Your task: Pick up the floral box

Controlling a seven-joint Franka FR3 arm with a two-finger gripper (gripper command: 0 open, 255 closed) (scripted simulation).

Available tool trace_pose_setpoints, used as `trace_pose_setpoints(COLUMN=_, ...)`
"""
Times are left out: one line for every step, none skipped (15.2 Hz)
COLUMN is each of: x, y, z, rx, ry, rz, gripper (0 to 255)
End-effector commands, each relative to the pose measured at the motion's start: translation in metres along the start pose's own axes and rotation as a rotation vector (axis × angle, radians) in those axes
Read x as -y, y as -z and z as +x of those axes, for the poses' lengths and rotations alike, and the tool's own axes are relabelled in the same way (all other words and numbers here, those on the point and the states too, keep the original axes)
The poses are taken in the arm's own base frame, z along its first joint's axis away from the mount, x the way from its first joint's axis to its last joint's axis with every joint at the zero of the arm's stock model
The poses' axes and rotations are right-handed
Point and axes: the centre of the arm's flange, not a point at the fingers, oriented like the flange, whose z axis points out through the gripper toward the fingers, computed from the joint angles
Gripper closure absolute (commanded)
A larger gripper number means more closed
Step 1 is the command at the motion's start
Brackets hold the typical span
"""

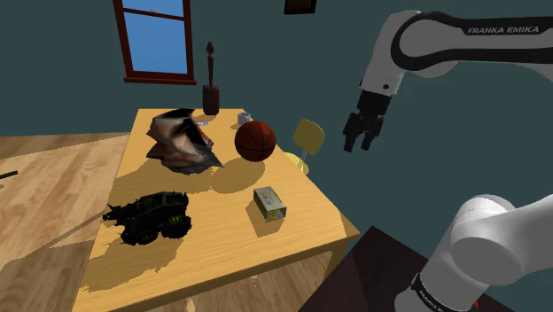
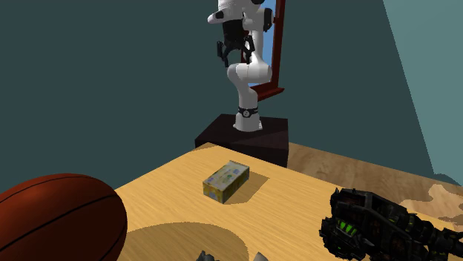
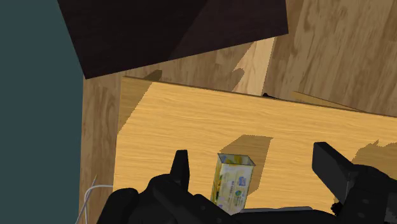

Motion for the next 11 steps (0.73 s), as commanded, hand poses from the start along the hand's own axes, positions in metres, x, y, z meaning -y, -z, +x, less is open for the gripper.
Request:
trace_pose_setpoints(x=0.000, y=0.000, z=0.000, rx=0.000, ry=0.000, rz=0.000, gripper=0)
trace_pose_setpoints(x=0.007, y=-0.011, z=0.001, rx=-0.016, ry=-0.022, rz=-0.008, gripper=0)
trace_pose_setpoints(x=0.014, y=-0.023, z=0.002, rx=-0.031, ry=-0.043, rz=-0.015, gripper=0)
trace_pose_setpoints(x=0.021, y=-0.034, z=0.003, rx=-0.047, ry=-0.065, rz=-0.023, gripper=0)
trace_pose_setpoints(x=0.028, y=-0.046, z=0.005, rx=-0.062, ry=-0.086, rz=-0.031, gripper=0)
trace_pose_setpoints(x=0.035, y=-0.057, z=0.007, rx=-0.078, ry=-0.108, rz=-0.038, gripper=0)
trace_pose_setpoints(x=0.041, y=-0.069, z=0.009, rx=-0.094, ry=-0.129, rz=-0.046, gripper=0)
trace_pose_setpoints(x=0.047, y=-0.080, z=0.012, rx=-0.109, ry=-0.151, rz=-0.054, gripper=0)
trace_pose_setpoints(x=0.054, y=-0.092, z=0.015, rx=-0.125, ry=-0.172, rz=-0.061, gripper=0)
trace_pose_setpoints(x=0.060, y=-0.103, z=0.018, rx=-0.141, ry=-0.194, rz=-0.069, gripper=0)
trace_pose_setpoints(x=0.066, y=-0.115, z=0.022, rx=-0.156, ry=-0.215, rz=-0.077, gripper=0)
